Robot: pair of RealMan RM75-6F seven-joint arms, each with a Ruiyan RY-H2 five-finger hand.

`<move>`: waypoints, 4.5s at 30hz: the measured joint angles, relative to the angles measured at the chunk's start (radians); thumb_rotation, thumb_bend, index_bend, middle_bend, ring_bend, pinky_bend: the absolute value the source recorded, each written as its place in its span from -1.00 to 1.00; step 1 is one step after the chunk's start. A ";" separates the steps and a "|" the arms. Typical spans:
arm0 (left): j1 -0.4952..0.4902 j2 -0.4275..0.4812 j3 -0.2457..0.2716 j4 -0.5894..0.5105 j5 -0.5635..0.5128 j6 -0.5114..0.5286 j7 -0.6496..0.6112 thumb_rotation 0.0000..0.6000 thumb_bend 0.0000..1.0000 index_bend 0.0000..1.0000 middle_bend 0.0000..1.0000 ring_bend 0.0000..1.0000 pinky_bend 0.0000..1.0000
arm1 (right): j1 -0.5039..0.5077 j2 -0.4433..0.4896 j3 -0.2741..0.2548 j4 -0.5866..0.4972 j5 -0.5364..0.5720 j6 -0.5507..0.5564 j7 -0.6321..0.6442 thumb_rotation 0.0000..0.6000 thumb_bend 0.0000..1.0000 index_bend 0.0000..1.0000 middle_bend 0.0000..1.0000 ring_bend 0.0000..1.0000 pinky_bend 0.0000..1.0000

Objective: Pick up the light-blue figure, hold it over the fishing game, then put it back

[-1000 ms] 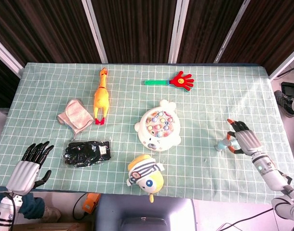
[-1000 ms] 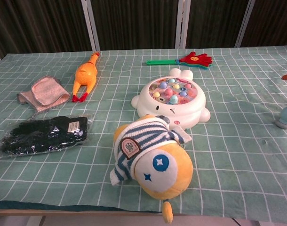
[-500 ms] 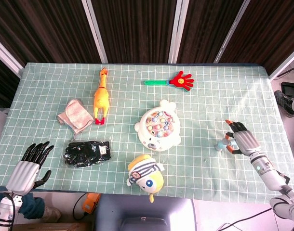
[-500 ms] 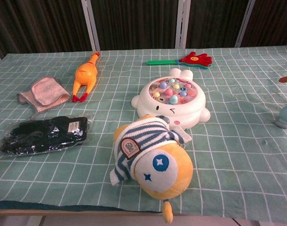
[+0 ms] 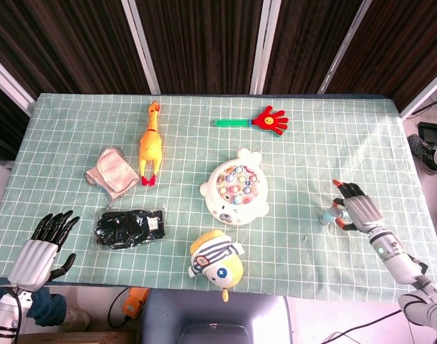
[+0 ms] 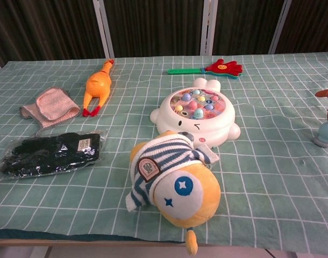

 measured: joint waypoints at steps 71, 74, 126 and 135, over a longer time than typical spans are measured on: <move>-0.003 0.001 0.007 0.002 0.016 0.003 -0.010 1.00 -0.21 -1.00 -1.00 -1.00 -1.00 | -0.051 -0.025 -0.015 0.005 -0.016 0.110 -0.099 1.00 0.30 0.88 0.18 0.18 0.16; -0.003 0.002 0.007 0.001 0.017 0.004 -0.011 1.00 -0.22 -1.00 -1.00 -1.00 -1.00 | -0.054 -0.030 -0.018 0.013 -0.017 0.111 -0.090 1.00 0.30 0.90 0.18 0.19 0.18; 0.000 0.016 0.013 0.003 0.035 0.022 -0.052 1.00 -0.22 -1.00 -1.00 -1.00 -1.00 | 0.013 0.303 0.099 -0.583 0.023 0.181 -0.268 1.00 0.29 1.00 0.31 0.41 0.46; -0.001 0.026 0.010 0.009 0.031 0.024 -0.087 1.00 -0.21 -1.00 -1.00 -1.00 -1.00 | 0.178 0.395 0.210 -0.950 0.304 0.003 -0.821 1.00 0.29 1.00 0.31 0.41 0.45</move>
